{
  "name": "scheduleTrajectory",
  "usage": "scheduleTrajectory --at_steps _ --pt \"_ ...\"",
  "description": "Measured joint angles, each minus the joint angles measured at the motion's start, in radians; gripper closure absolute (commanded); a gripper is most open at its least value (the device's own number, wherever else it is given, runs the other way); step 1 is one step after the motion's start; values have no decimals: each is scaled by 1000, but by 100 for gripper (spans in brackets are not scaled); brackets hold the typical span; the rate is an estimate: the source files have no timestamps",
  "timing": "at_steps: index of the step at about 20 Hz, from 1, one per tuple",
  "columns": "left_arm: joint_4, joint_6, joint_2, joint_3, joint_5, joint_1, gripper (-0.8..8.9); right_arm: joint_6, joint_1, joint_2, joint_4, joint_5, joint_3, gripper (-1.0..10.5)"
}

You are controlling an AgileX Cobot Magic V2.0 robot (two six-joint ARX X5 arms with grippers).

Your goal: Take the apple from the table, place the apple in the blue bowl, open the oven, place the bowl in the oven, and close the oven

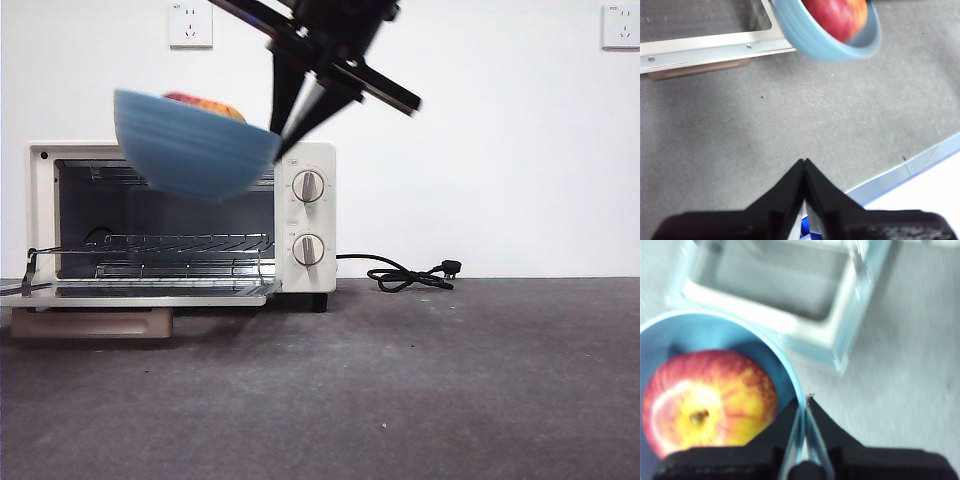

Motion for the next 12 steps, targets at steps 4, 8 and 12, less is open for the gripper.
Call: scheduleTrajectory --at_steps 4,8,12 --pt "0 0 -1 0 0 0 818 -25 0 224 -106 18 282 959" --pt "-1 0 -5 0 0 0 818 0 -10 432 -153 34 560 959" --pt "-2 1 -5 0 0 0 818 79 -26 527 -153 44 687 958"
